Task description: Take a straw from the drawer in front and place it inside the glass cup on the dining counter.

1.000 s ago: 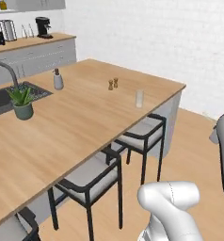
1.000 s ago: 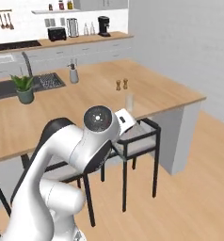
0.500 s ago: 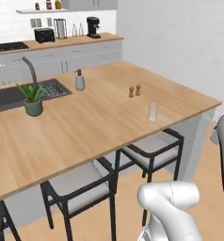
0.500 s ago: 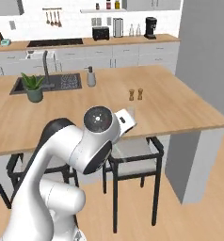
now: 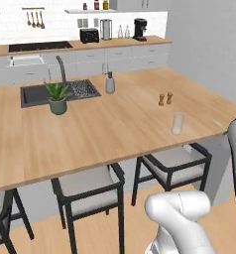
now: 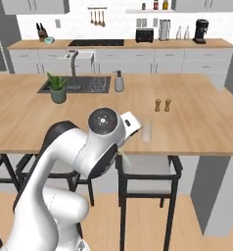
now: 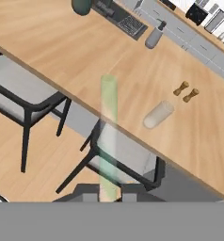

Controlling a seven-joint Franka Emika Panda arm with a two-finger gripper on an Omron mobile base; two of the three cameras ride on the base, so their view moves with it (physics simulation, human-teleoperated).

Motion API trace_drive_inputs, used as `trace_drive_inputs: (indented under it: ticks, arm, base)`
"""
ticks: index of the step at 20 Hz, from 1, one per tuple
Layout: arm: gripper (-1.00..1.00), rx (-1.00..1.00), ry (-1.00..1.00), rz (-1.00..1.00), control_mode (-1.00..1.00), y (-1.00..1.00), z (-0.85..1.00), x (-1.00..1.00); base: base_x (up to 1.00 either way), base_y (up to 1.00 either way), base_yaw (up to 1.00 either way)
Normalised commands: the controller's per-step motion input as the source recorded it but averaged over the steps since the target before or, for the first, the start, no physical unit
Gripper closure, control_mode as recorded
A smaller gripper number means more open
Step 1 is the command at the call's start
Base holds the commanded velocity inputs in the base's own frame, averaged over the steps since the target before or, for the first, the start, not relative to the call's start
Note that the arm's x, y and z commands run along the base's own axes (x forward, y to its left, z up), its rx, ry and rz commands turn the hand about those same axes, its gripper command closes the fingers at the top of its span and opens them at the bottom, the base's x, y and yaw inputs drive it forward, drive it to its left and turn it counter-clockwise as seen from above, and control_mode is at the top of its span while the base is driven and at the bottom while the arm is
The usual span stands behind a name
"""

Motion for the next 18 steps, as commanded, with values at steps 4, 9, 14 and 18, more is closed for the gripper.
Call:
trace_drive_inputs:
  ticks: [4, 9, 14, 18]
  arm:
    - [1.00, 0.00, 0.00, 0.00, 1.00, 0.00, 0.00, 0.00]
    - [1.00, 0.00, 0.00, 0.00, 1.00, 0.00, 0.00, 0.00]
    - [1.00, 0.00, 0.00, 0.00, 1.00, 0.00, 0.00, 0.00]
    - [1.00, 0.00, 0.00, 0.00, 1.00, 0.00, 0.00, 0.00]
  base:
    - [0.35, -0.50, 0.35]
    - [0.38, -0.48, 0.33]
    - [0.31, -0.46, 0.22]
    - [0.32, -0.46, 0.09]
